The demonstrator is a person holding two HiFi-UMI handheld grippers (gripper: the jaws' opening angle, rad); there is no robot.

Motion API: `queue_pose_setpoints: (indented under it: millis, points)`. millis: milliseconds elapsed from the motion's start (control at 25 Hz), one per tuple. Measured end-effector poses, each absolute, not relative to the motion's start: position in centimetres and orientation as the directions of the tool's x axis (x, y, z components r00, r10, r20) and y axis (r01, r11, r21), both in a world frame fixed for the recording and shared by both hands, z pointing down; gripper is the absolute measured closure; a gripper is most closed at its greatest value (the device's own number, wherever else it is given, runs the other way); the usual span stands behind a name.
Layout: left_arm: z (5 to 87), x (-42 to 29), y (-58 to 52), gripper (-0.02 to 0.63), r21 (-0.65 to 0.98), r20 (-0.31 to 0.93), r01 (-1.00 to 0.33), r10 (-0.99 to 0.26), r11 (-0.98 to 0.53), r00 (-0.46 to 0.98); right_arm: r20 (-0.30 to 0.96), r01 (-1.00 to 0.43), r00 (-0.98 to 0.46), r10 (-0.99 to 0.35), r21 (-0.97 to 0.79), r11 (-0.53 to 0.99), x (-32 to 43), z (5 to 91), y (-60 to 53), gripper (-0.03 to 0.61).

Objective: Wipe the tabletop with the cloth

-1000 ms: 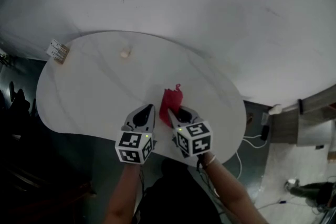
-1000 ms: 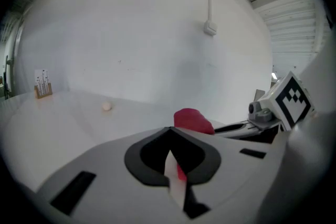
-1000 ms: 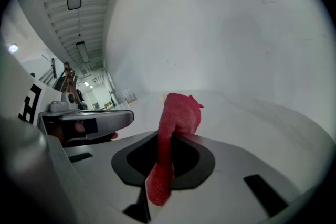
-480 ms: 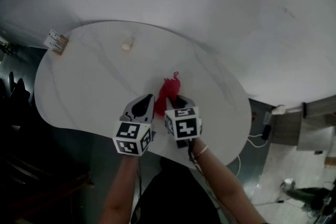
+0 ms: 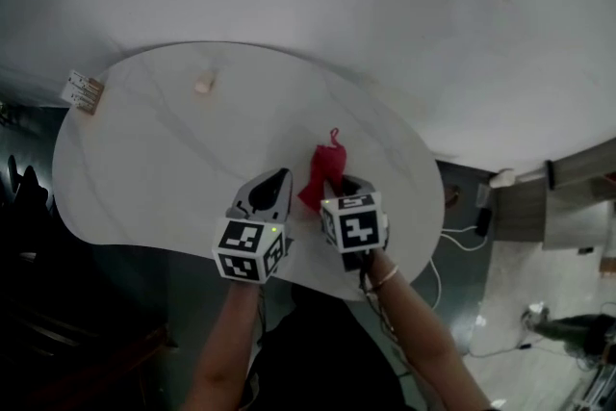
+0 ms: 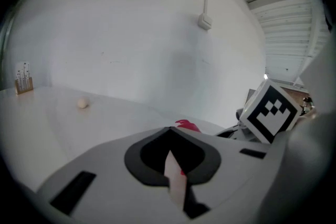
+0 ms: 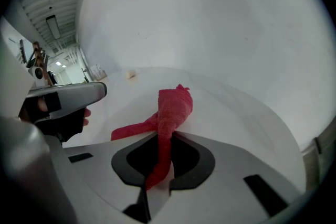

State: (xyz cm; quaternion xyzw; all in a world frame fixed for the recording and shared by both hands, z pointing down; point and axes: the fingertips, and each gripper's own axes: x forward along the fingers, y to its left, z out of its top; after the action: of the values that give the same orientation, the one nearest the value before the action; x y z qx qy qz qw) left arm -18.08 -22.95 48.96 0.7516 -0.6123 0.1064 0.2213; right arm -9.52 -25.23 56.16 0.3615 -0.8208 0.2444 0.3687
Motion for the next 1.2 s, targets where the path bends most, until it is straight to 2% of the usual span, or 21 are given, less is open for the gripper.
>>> queue_pose_setpoints:
  millis: [280, 560, 880, 960, 1040, 1200]
  points:
    - [49.6, -11.4, -23.8, 0.611, 0.225, 0.441, -0.931, -0.822, -0.288, 0.361, 0.803, -0.867, -0.362, -0.473, -0.104, 0.488, 0.5, 56.2, -24.9, 0.534]
    - [49.5, -4.2, -24.8, 0.611, 0.238, 0.432, -0.874, -0.760, -0.423, 0.486, 0.802, -0.955, -0.179, -0.570, -0.003, 0.295, 13.0, 56.4, -24.8, 0.534]
    - [49.2, -0.1, -23.9, 0.611, 0.256, 0.417, -0.847, -0.737, -0.466, 0.532, 0.804, -0.988, -0.026, -0.595, 0.071, 0.139, 22.3, 55.8, -24.2, 0.534]
    - [48.8, -1.2, -23.6, 0.611, 0.245, 0.411, -0.860, -0.755, -0.447, 0.510, 0.787, -0.989, -0.042, -0.615, 0.053, 0.135, 22.3, 54.4, -24.3, 0.534]
    - [48.3, -3.4, -23.1, 0.611, 0.235, 0.406, -0.883, -0.785, -0.406, 0.469, 0.762, -0.983, -0.115, -0.638, 0.003, 0.181, 19.8, 52.8, -24.4, 0.534]
    - [48.1, -9.1, -20.9, 0.611, 0.236, 0.407, -0.929, -0.838, -0.287, 0.362, 0.709, -0.917, -0.358, -0.608, -0.145, 0.371, 9.2, 50.6, -23.8, 0.534]
